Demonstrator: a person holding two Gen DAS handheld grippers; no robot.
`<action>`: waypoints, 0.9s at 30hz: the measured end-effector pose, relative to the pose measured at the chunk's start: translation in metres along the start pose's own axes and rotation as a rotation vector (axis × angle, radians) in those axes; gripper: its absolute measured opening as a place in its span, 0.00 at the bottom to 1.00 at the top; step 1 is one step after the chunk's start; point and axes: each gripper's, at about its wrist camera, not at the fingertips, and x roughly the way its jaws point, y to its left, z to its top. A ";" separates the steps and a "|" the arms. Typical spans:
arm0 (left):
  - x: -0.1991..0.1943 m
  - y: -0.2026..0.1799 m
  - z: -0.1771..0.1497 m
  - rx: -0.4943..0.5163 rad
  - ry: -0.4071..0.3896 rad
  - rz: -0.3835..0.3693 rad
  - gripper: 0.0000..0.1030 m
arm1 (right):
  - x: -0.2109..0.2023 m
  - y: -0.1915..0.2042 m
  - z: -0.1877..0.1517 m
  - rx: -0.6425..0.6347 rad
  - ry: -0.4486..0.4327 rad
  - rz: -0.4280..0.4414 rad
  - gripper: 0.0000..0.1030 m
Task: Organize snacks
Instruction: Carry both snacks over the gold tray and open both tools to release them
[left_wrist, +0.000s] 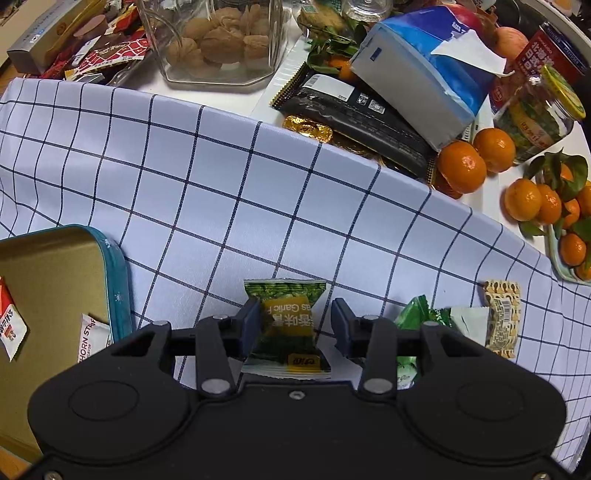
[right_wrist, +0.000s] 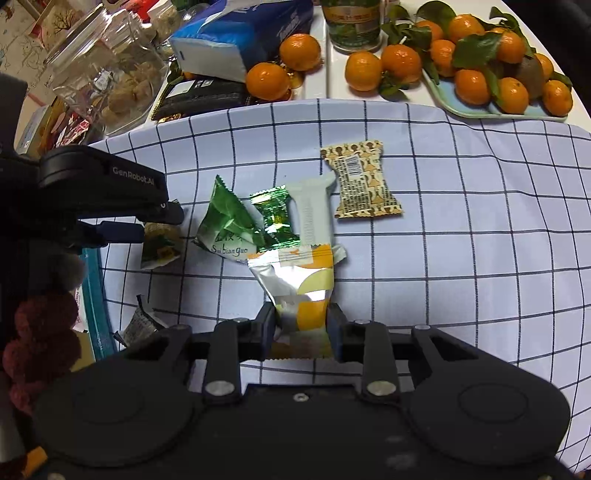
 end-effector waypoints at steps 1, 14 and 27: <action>0.000 0.000 0.000 -0.001 0.000 0.002 0.49 | -0.001 -0.001 0.000 0.004 -0.001 0.003 0.31; 0.018 -0.006 -0.005 -0.001 0.056 -0.003 0.49 | -0.009 -0.002 -0.001 0.027 -0.017 0.029 0.31; -0.002 0.011 -0.019 -0.060 -0.015 -0.030 0.42 | -0.018 0.004 0.001 0.059 -0.049 0.047 0.31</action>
